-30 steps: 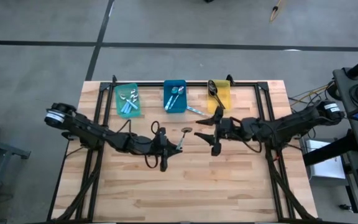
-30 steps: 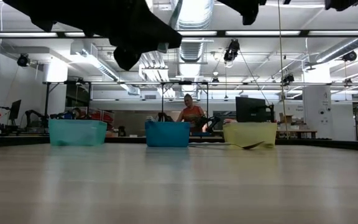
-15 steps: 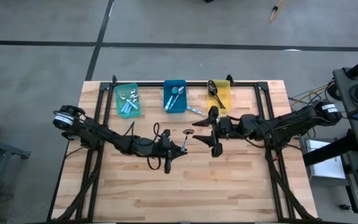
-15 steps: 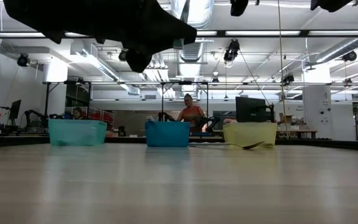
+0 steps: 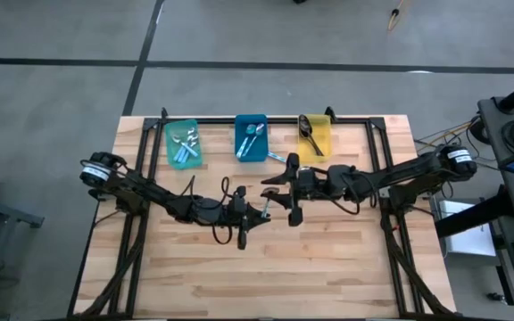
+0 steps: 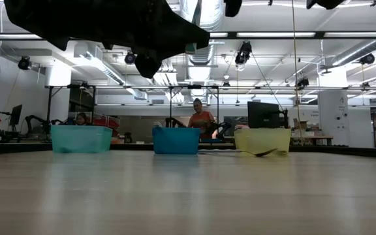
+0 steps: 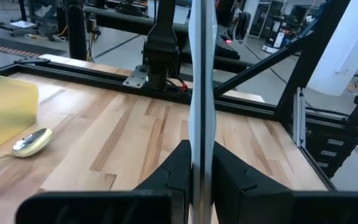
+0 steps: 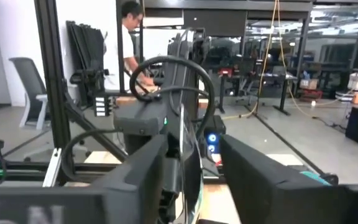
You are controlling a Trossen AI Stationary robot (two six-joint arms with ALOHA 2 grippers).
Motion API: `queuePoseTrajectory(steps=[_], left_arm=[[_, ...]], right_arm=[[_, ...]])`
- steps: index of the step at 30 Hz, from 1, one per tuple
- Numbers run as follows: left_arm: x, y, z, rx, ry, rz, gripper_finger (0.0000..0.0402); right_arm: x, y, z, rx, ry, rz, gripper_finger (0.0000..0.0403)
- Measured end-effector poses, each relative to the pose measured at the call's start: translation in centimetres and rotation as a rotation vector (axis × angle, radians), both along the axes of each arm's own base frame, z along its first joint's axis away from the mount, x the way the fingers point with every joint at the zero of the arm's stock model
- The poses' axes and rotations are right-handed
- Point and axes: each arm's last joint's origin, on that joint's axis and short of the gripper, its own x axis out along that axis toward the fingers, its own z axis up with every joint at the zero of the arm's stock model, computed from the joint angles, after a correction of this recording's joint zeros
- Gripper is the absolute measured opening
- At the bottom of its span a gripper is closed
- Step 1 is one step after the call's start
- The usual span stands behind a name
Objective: Sort silverware by color (type)
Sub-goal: Put the white-blue spoon into the blue bin
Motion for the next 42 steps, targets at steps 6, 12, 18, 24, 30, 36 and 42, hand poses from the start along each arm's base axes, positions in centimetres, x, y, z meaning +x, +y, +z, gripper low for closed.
queuePoseTrajectory(steps=[6,12,18,24,30,36,42], left_arm=[[0.0,0.0,0.0,0.008,0.002,0.0,0.0022],[0.0,0.1,0.0,0.01,0.003,0.0,0.005],[-0.1,0.3,0.1,0.017,0.01,0.01,0.0116],[-0.8,1.3,0.5,0.15,0.101,0.185,0.0184],[-1.0,2.4,1.9,0.24,0.053,0.306,0.0205],[0.0,3.1,2.1,0.217,-0.013,0.35,0.0206],[2.0,3.2,3.2,0.281,-0.034,0.38,0.0206]], right_arm=[[-0.3,0.0,0.5,-0.021,-0.01,-0.008,0.0027],[-0.7,0.1,0.8,-0.04,-0.006,-0.01,0.0013],[-1.0,-0.1,0.7,-0.079,0.039,-0.07,0.0012],[-1.2,-0.5,-0.5,-0.14,0.185,-0.299,0.0012],[-1.9,-0.9,-2.4,-0.153,0.21,-0.455,0.0012],[-3.5,-1.2,-3.7,-0.103,-0.016,-0.488,0.0012],[-4.5,-1.5,-4.6,-0.088,-0.121,-0.523,0.0012]])
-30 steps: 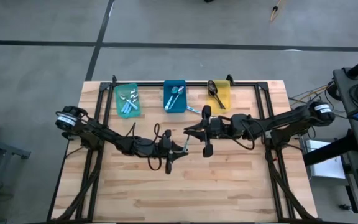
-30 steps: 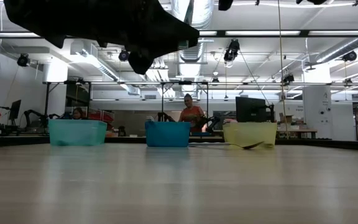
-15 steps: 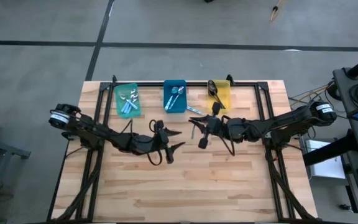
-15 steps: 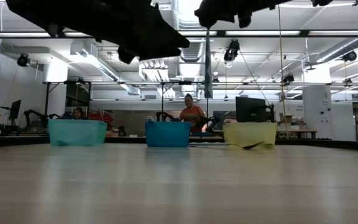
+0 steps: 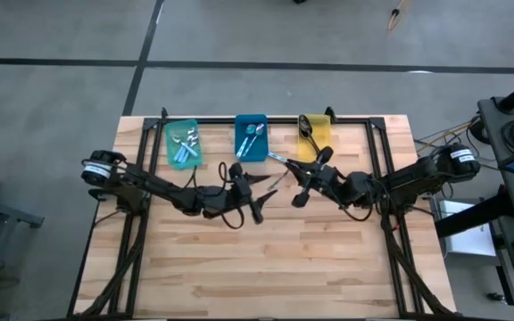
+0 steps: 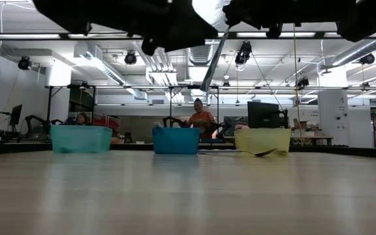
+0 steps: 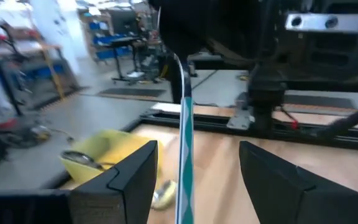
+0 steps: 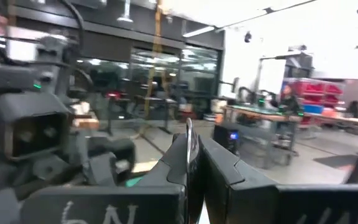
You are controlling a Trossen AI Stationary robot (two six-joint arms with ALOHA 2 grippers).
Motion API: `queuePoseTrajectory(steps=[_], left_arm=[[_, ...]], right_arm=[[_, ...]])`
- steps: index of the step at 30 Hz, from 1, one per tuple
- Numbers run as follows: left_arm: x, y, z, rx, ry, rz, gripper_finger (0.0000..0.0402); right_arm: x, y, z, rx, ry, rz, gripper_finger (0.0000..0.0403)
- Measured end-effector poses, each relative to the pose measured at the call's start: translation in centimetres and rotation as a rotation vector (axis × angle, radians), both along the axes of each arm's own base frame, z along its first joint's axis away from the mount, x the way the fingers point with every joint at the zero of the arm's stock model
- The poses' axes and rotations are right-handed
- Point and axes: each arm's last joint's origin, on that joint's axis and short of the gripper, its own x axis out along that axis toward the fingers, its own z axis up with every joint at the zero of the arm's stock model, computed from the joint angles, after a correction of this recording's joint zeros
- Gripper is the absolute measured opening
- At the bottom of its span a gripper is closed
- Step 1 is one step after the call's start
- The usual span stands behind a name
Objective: Sort silverware by color (type)
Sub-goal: Put the white-blue spoon into the blue bin
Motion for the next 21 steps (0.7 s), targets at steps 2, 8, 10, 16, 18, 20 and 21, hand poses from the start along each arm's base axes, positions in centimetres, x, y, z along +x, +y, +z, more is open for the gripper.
queuePoseTrajectory(steps=[2,8,10,16,18,20,21], left_arm=[[0.9,0.0,0.5,0.037,-0.001,0.03,0.0206],[3.5,0.0,0.5,0.09,0.021,0.147,0.0206],[4.3,-0.2,0.3,0.101,0.027,0.149,0.0206],[5.9,-0.2,-0.3,0.119,0.049,0.283,0.0195],[6.2,-0.2,-0.4,0.131,0.059,0.32,0.0186],[6.5,-0.3,-0.3,0.134,0.06,0.345,0.0176],[6.6,-0.3,-0.3,0.134,0.059,0.353,0.0171]], right_arm=[[0.0,-0.1,-0.2,-0.001,0.007,-0.036,0.0012],[0.3,-0.1,-0.5,-0.018,0.031,-0.068,0.0012],[0.3,-0.1,-0.5,-0.024,0.033,-0.067,0.0012],[0.2,-0.1,-0.4,-0.028,0.025,-0.068,0.0012],[0.2,-0.1,-0.4,-0.021,0.018,-0.066,0.0012],[0.2,-0.1,-0.4,-0.022,0.02,-0.066,0.0012],[0.2,-0.1,-0.4,-0.021,0.018,-0.066,0.0012]])
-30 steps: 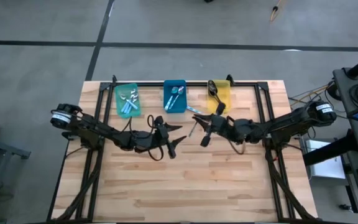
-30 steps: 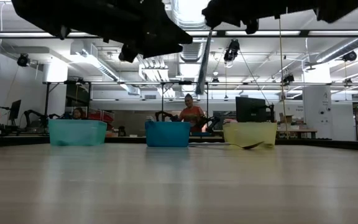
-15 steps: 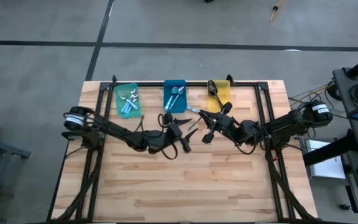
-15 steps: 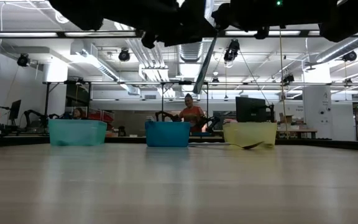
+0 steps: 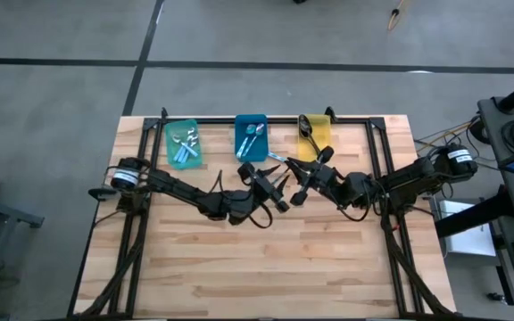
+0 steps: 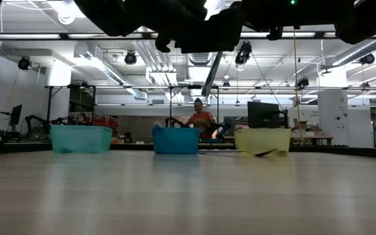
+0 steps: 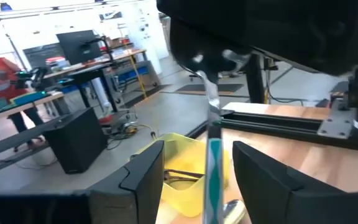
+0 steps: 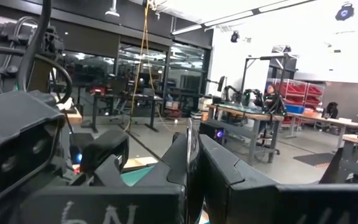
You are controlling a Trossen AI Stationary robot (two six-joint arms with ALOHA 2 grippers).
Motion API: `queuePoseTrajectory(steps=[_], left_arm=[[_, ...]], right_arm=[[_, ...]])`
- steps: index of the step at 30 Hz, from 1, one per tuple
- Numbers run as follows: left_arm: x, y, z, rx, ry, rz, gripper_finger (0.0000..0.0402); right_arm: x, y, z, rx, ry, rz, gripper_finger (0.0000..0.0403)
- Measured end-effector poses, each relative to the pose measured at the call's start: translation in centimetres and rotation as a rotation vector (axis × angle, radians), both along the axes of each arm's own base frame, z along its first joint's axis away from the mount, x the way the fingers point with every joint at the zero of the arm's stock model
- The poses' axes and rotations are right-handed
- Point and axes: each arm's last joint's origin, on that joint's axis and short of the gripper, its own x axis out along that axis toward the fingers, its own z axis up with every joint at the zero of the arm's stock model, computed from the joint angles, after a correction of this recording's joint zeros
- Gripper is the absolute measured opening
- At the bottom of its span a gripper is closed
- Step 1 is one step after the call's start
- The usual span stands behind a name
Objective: Sort silverware by color (type)
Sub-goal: Put the white-blue spoon into the blue bin
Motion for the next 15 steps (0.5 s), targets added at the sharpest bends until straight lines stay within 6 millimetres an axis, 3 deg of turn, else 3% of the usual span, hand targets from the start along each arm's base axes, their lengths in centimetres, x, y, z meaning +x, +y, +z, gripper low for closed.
queuePoseTrajectory(steps=[7,15], left_arm=[[0.24,-0.02,0.38,-0.004,-0.015,0.018,0.0123],[0.25,-0.07,0.24,-0.009,-0.008,0.013,0.002]], right_arm=[[-0.02,0.01,0.07,0.008,-0.013,0.01,0.0012],[-0.02,0.01,0.09,0.011,-0.018,0.012,0.0012]])
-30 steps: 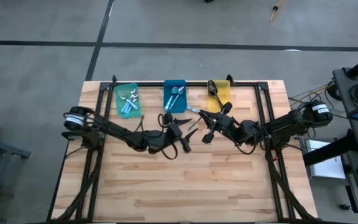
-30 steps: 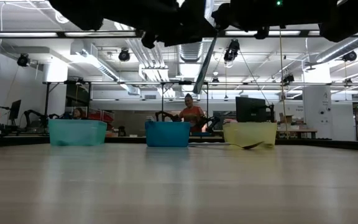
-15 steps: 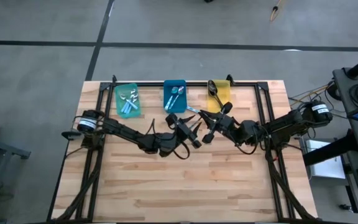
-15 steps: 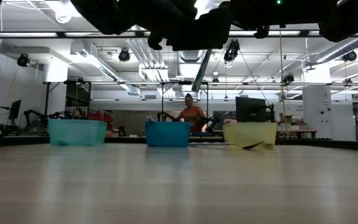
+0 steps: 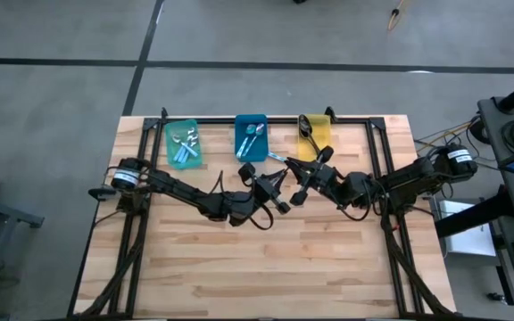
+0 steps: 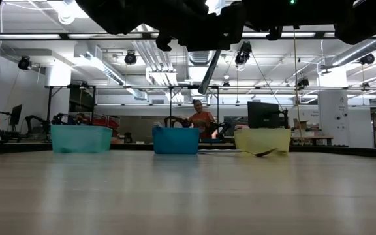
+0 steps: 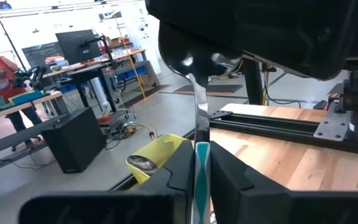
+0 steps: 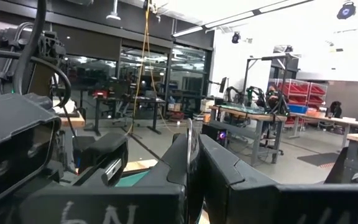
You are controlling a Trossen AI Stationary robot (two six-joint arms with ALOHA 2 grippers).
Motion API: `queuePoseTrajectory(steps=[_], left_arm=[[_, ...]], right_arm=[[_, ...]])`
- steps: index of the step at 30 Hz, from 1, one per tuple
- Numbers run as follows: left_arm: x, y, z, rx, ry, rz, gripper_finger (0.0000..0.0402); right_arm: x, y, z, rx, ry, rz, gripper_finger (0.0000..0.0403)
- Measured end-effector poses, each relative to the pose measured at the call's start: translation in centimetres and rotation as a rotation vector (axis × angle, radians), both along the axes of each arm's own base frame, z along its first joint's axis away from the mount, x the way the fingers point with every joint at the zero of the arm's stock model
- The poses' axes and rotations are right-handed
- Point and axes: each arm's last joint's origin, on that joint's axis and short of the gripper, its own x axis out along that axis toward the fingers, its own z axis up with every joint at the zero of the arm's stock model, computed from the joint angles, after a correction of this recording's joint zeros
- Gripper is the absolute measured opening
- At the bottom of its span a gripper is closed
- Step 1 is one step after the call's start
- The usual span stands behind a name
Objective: Sort silverware by color (type)
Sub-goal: Put the white-blue spoon into the blue bin
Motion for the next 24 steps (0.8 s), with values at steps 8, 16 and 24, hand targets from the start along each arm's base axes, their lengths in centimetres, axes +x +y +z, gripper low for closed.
queuePoseTrajectory(steps=[8,16,24], left_arm=[[0.0,0.01,-0.01,-0.025,-0.024,0.001,0.0009],[-0.07,0.13,0.02,-0.062,-0.067,0.028,0.0008],[-0.31,0.46,0.44,-0.052,-0.024,0.028,0.0008]], right_arm=[[0.02,-0.02,-0.06,0.002,0.007,-0.001,0.0013],[0.0,-0.05,-0.08,0.027,-0.001,-0.005,0.0078],[-0.9,-0.2,0.69,0.004,0.058,-0.179,0.0155]])
